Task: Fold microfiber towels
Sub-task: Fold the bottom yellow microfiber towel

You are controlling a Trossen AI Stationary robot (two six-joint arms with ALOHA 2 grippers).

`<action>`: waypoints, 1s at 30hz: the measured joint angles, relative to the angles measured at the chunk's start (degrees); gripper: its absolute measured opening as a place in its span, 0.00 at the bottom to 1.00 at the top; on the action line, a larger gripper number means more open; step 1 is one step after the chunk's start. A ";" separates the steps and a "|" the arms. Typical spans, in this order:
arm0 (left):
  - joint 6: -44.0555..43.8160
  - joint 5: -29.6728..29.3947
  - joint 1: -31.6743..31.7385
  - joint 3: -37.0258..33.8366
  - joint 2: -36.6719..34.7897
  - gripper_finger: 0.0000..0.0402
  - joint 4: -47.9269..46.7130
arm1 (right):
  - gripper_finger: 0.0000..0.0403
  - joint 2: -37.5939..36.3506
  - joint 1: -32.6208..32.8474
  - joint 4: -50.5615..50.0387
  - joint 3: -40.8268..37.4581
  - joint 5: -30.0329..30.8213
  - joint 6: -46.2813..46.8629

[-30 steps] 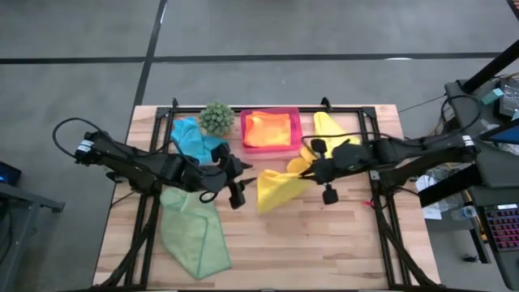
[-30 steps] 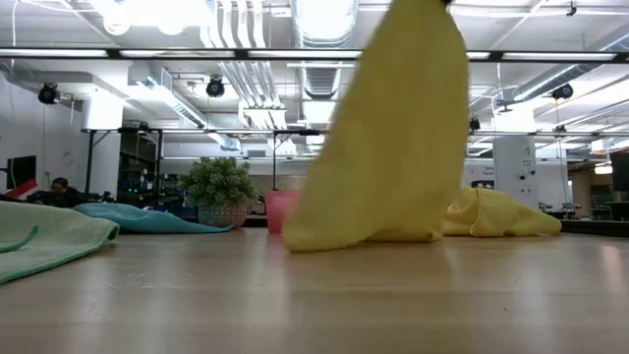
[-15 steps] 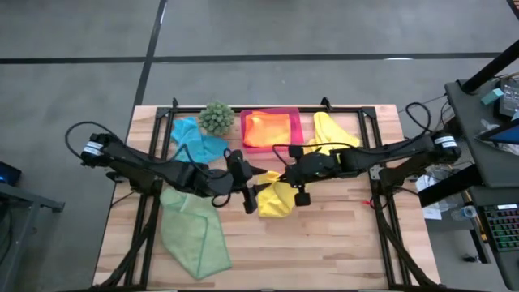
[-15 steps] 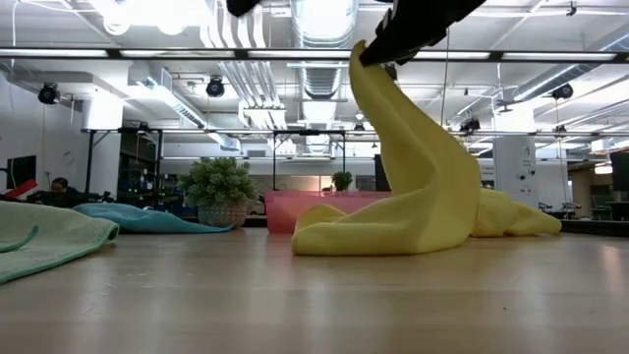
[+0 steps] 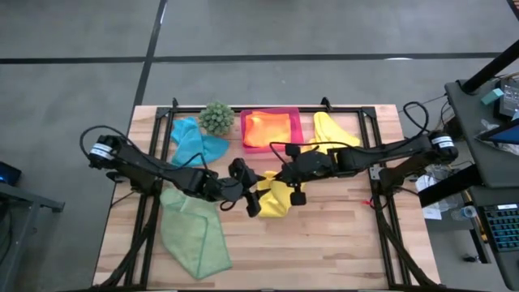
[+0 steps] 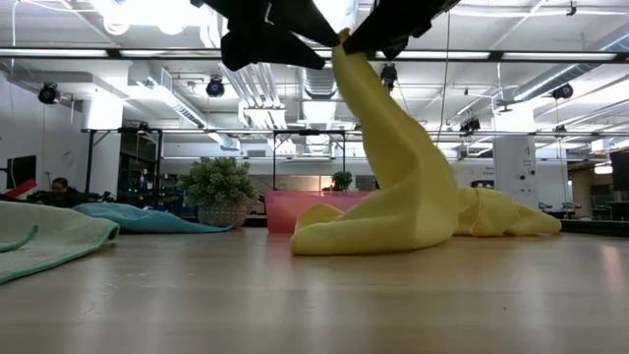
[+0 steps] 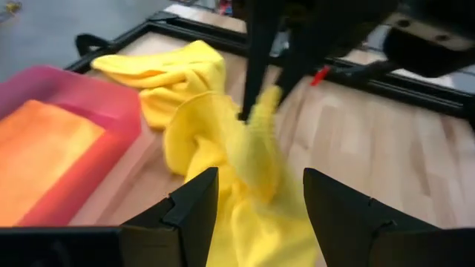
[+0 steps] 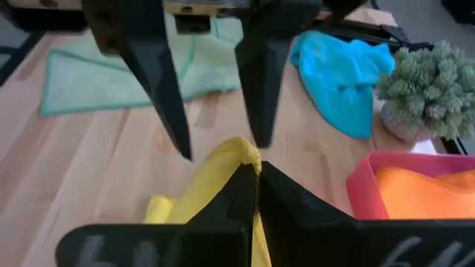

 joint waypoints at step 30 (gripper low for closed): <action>9.94 -0.19 -2.50 0.22 1.84 0.00 2.67 | 0.30 -4.34 -0.37 -6.93 0.27 -6.20 -0.56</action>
